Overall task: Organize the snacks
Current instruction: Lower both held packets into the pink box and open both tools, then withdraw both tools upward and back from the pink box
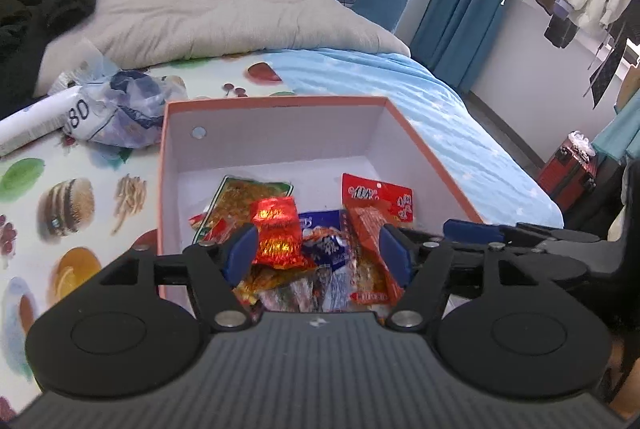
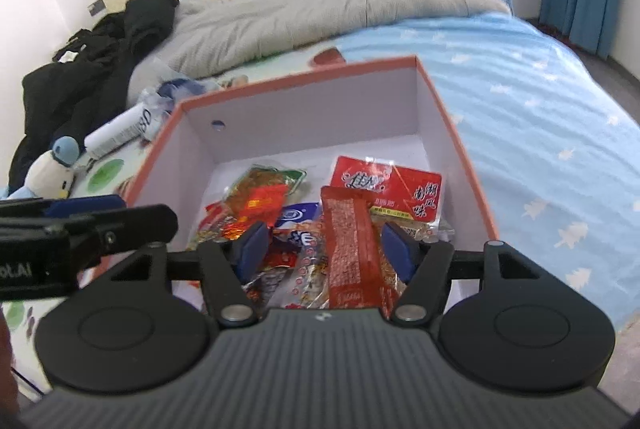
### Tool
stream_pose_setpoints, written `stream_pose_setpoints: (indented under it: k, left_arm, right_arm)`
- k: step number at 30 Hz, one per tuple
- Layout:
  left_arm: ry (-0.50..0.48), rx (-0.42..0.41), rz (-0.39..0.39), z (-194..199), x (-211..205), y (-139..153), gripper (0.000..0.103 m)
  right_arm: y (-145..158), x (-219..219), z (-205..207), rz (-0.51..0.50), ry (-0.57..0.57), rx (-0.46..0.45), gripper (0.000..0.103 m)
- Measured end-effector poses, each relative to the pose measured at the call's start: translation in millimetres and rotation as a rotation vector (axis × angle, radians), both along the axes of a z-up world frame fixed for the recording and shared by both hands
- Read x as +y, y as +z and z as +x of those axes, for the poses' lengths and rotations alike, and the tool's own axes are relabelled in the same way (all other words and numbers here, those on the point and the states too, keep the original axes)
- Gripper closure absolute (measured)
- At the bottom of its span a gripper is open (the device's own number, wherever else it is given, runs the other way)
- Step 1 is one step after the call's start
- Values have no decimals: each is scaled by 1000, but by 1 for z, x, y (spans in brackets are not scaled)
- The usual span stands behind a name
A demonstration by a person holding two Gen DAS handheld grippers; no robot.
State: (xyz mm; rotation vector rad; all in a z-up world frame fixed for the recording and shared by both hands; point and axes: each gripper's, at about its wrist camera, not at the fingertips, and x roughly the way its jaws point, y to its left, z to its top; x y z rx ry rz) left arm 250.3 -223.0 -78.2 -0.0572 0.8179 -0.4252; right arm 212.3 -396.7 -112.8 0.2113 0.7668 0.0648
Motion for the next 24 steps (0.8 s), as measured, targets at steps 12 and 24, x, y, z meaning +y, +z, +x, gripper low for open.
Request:
stream_pose_setpoints:
  k: [12, 24]
  left_arm:
    - [58, -87, -23, -108, 53, 55, 31]
    - [61, -222, 0, -218, 88, 98, 31]
  right_arm:
    - [73, 28, -90, -71, -13, -192, 38]
    - [108, 57, -188, -45, -24, -280, 38]
